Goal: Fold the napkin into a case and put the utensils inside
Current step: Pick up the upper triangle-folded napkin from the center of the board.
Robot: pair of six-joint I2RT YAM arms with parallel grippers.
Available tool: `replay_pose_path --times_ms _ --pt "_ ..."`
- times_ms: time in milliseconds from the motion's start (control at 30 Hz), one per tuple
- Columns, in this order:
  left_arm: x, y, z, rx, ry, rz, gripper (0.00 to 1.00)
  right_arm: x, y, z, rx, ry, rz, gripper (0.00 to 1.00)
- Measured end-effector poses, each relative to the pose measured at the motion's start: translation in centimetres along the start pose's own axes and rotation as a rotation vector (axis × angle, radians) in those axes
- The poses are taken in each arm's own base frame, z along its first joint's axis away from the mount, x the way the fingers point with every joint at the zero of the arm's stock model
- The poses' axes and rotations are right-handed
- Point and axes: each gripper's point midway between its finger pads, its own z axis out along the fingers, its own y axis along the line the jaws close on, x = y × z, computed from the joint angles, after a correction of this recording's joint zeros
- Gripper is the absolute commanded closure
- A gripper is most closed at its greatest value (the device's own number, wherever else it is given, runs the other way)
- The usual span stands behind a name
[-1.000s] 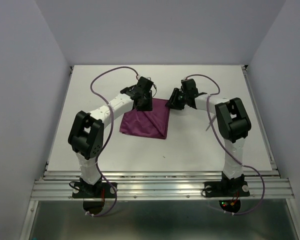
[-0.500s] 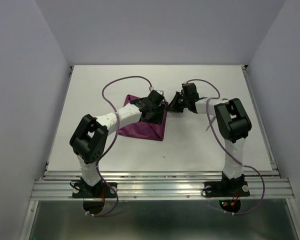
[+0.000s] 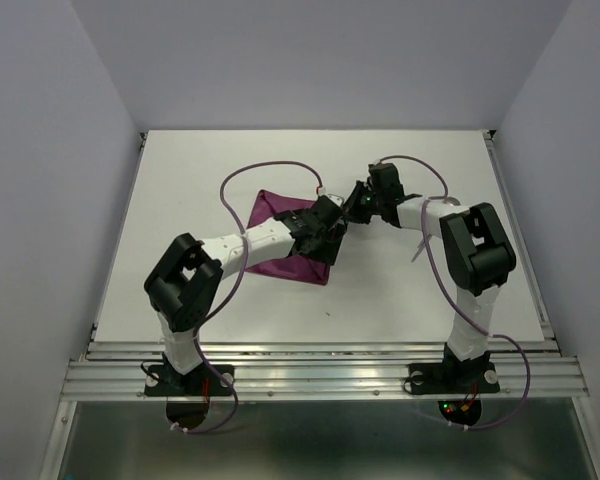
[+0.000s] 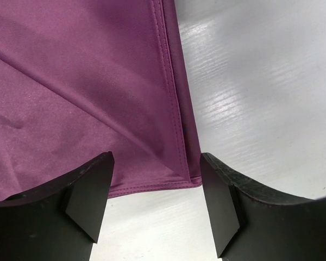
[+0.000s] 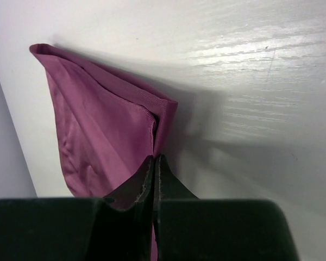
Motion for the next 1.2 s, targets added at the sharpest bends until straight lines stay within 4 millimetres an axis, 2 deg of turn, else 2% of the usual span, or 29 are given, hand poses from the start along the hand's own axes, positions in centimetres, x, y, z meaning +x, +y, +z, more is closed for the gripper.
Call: replay_pose_path --times_ms 133,300,500,733,967,1200 --pt "-0.1 -0.1 0.0 -0.007 -0.009 0.008 0.25 -0.3 0.5 -0.4 -0.009 -0.008 -0.005 0.99" --pt "0.0 -0.4 0.5 -0.024 -0.021 0.02 0.33 -0.1 0.3 -0.4 0.0 -0.001 0.0 0.99" --pt "1.1 -1.4 2.1 -0.063 -0.002 0.029 0.39 0.0 0.2 -0.4 0.004 0.0 0.006 0.99" --pt "1.6 -1.9 3.7 -0.118 0.009 0.028 0.42 -0.1 0.4 -0.6 0.003 0.0 0.012 0.99" --pt "2.1 -1.7 4.4 -0.167 0.015 0.038 0.44 0.0 0.4 -0.7 0.005 0.003 0.013 0.99" --pt "1.6 -2.1 3.7 -0.21 -0.008 0.061 0.44 0.0 0.4 -0.7 0.005 0.002 0.013 0.99"
